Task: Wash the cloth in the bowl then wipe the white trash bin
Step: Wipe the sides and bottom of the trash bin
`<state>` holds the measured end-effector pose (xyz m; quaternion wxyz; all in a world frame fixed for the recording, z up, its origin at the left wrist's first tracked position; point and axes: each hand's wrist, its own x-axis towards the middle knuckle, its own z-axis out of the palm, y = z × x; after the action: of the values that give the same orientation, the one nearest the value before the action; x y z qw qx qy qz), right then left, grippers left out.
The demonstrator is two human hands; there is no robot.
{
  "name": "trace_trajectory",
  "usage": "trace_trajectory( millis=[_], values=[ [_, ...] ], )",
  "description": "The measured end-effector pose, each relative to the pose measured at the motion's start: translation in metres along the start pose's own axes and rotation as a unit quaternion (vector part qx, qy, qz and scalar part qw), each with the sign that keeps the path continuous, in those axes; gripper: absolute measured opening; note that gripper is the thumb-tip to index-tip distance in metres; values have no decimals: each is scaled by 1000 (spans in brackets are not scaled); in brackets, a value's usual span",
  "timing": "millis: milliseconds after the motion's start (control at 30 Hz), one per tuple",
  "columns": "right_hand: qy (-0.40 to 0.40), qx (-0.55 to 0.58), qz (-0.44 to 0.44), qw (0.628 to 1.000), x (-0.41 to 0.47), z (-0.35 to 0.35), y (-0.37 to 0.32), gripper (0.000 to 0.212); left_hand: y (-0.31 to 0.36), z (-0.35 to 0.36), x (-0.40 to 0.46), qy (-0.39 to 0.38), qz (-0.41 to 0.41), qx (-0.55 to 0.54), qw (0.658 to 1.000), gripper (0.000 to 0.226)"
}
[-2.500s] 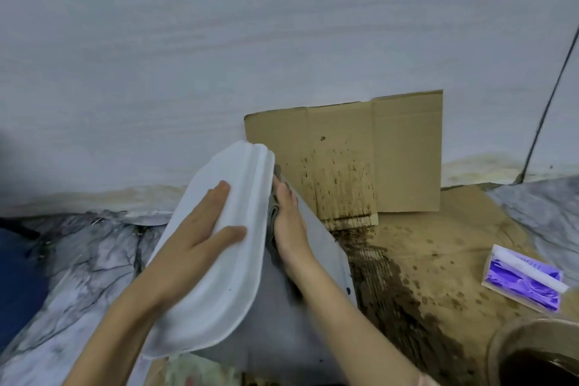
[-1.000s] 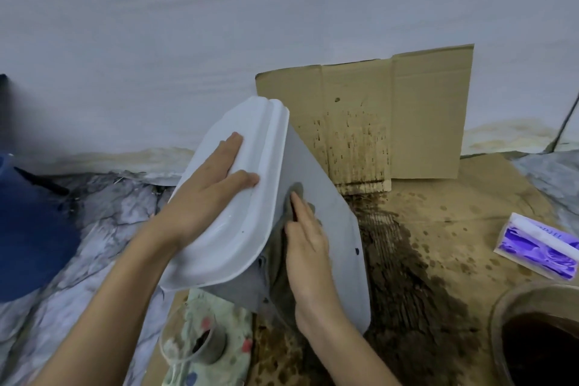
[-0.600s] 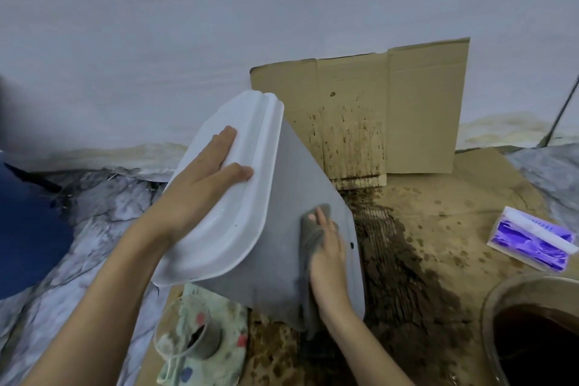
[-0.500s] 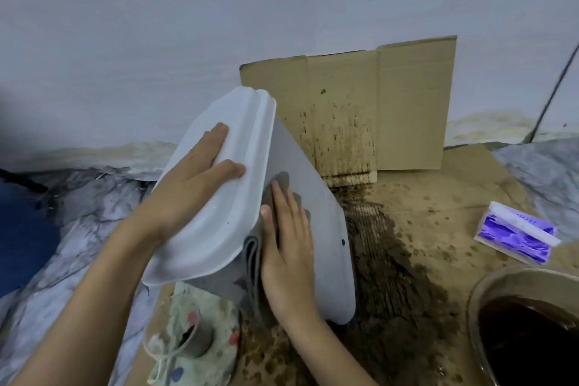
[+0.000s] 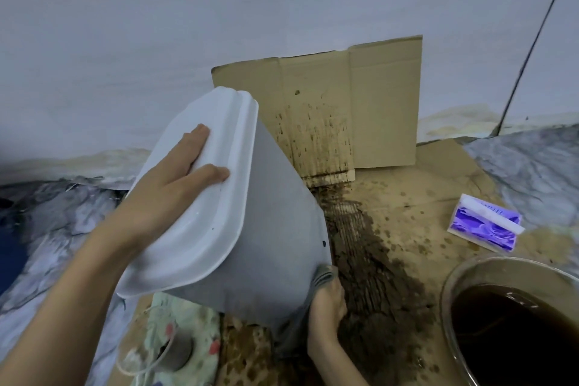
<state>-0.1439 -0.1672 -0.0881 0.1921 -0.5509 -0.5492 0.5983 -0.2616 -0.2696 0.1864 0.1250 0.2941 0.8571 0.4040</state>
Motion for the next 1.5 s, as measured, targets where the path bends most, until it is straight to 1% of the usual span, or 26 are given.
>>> trace_trajectory(
  millis=[33, 100, 133, 200, 300, 367, 433, 500, 600, 633, 667, 700, 733, 767, 800, 833, 867, 900, 967, 1067, 1133, 1200, 1267, 1367, 1433, 1500],
  values=[
    [-3, 16, -52, 999, -19, -1, -23, 45, 1, 1, 0, 0, 1, -1, 1000, 63],
    [-55, -7, -145, 988, -48, -3, -69, 55, 1, 0, -1, 0, 2, -3, 1000, 62],
    [-90, -34, -181, 979, -56, -3, -93, 55, 1, 0, -2, 0, 2, -2, 1000, 62],
    [-176, -31, -248, 952, -62, 3, -141, 49, 0, 0, -2, -1, 3, 1, 1000, 62],
    [-225, -7, -299, 927, -42, 20, -201, 48, -1, 0, -1, -8, 3, 2, 1000, 67],
    [-220, -2, -302, 928, -5, 46, -213, 50, -1, -2, -1, -11, 0, 3, 1000, 73],
    [-193, -21, -286, 938, 46, 67, -207, 51, 0, -3, -1, -9, -3, 2, 1000, 69],
    [-174, -7, -223, 959, 88, 70, -182, 50, 1, -3, -3, -6, 0, -1, 1000, 63],
    [-168, 9, -105, 980, 135, 54, -97, 47, 6, 1, -4, -2, 5, -2, 1000, 62],
    [-159, 8, -51, 986, 145, 49, -63, 53, 9, 2, -4, -2, 5, 1, 1000, 62],
    [-147, 26, 0, 989, 165, 51, -19, 70, 11, 4, -4, -1, 5, 4, 1000, 62],
    [-140, 31, 25, 989, 173, 50, 21, 85, 13, 5, -4, -1, 6, 7, 1000, 62],
    [-133, 40, 31, 990, 176, 50, 54, 94, 14, 6, -4, -1, 7, 11, 1000, 62],
    [-118, 36, 35, 992, 158, 46, 66, 93, 16, 7, -4, -1, 6, 14, 1000, 63],
    [-124, 31, 39, 991, 132, 39, 59, 84, 17, 8, -4, -2, 5, 17, 1000, 63],
    [-130, 42, 29, 990, 97, 27, 33, 73, 19, 9, -5, -2, 4, 21, 1000, 64],
    [-146, 69, 0, 987, 67, 17, 9, 66, 20, 10, -5, -3, 3, 25, 1000, 64],
    [-165, 95, -45, 981, 40, 7, -22, 64, 22, 11, -6, -4, 3, 29, 1000, 64],
    [-202, 130, -94, 966, 16, 3, -76, 57, 27, 14, -7, -9, 4, 42, 999, 64],
    [-280, 174, -137, 934, -15, 1, -151, 55, 31, 17, -6, -13, 10, 55, 998, 64],
    [-324, 225, -167, 903, -41, -8, -179, 46, 32, 20, -4, -16, 15, 60, 998, 65],
    [-340, 268, -175, 884, -67, -22, -187, 39, 32, 21, -3, -19, 18, 66, 997, 65],
    [-297, 278, -191, 894, -90, -33, -178, 37, 32, 23, -1, -23, 19, 73, 997, 65],
    [-180, 258, -241, 918, -111, -40, -160, 31, 31, 25, 0, -19, 23, 67, 997, 58],
    [-116, 281, -254, 918, -113, -43, -161, 32, 32, 29, 1, -16, 28, 47, 998, 51],
    [-59, 258, -319, 910, -107, -50, -174, 32, 34, 35, 2, -25, 31, 43, 998, 49]
  ],
)
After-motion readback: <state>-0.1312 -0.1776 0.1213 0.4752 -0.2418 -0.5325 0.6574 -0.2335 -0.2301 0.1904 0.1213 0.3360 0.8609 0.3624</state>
